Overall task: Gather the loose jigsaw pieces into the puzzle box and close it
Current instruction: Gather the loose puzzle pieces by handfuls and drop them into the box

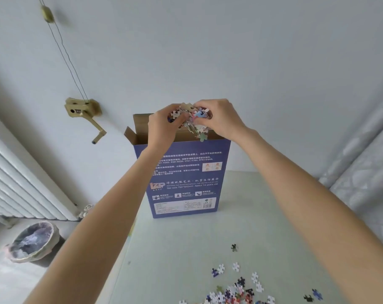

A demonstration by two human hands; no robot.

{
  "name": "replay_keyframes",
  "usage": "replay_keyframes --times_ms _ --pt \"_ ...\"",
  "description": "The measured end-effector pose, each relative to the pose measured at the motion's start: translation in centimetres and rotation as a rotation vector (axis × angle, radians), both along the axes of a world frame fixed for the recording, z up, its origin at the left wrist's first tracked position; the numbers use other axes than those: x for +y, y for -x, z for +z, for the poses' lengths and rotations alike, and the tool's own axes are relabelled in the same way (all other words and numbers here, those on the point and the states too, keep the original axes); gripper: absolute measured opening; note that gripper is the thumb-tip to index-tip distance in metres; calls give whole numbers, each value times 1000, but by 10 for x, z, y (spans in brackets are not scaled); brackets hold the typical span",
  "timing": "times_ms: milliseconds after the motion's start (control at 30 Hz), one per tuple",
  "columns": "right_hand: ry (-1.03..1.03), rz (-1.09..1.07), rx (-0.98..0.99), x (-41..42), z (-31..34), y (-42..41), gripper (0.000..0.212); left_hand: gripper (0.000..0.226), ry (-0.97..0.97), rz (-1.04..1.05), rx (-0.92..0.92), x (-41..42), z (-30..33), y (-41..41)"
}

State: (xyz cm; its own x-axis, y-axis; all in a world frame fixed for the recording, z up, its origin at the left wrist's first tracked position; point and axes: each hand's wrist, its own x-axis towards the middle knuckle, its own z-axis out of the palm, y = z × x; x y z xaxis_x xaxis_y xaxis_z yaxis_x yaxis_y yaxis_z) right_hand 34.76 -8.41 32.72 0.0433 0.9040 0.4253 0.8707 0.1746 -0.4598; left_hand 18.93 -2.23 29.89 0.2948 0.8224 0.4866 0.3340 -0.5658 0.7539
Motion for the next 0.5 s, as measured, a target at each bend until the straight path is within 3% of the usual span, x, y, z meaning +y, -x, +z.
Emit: replay_keyframes --times_ms 500 --pt "61 134 -74 32 0 -6 36 27 -23 16 12 24 -10 8"
